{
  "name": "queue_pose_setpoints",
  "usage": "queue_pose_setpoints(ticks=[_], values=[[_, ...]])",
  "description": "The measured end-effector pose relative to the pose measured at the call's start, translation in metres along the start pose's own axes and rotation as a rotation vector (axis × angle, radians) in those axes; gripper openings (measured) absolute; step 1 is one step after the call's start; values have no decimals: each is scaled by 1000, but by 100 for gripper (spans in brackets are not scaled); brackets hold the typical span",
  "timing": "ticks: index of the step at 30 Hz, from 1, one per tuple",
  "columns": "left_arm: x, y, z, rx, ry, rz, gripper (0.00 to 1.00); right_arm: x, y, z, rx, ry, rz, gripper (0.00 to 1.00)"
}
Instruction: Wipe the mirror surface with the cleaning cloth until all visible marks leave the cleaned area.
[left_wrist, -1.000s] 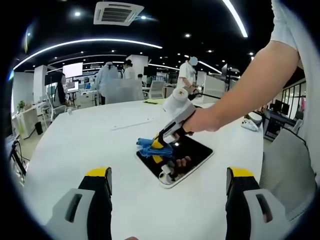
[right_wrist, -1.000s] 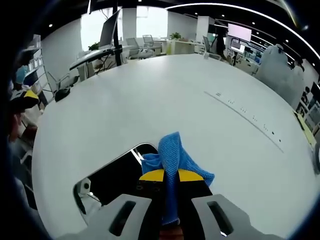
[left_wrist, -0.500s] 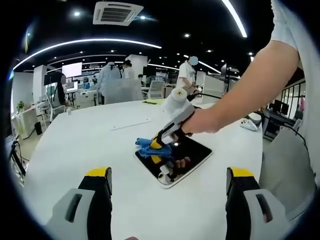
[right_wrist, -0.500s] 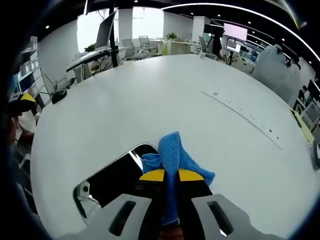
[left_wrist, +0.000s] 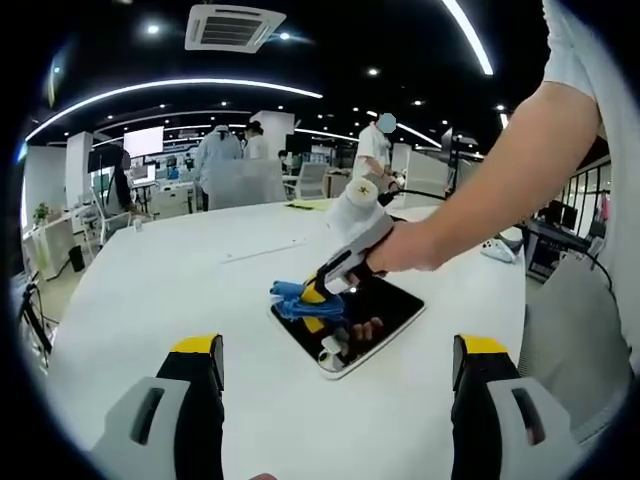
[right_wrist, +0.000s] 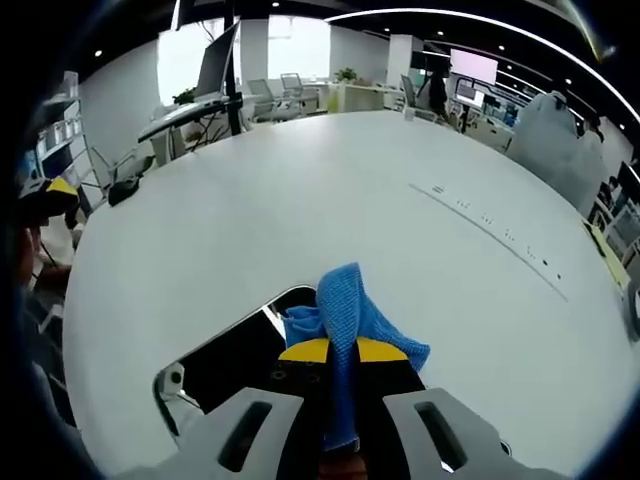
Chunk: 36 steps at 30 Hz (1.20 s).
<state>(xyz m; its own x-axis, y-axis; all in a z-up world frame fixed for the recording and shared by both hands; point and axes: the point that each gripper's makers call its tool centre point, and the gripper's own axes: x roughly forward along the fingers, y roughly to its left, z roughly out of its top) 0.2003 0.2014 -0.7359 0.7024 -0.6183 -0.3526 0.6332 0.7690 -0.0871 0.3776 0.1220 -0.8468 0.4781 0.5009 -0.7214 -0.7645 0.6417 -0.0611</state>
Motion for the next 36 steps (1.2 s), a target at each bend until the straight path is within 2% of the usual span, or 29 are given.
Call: queue_pose_setpoints(ticks=[36], values=[[0,-2,6,12,-16,-3,96,-5,20,-5,-19,5,25,3]])
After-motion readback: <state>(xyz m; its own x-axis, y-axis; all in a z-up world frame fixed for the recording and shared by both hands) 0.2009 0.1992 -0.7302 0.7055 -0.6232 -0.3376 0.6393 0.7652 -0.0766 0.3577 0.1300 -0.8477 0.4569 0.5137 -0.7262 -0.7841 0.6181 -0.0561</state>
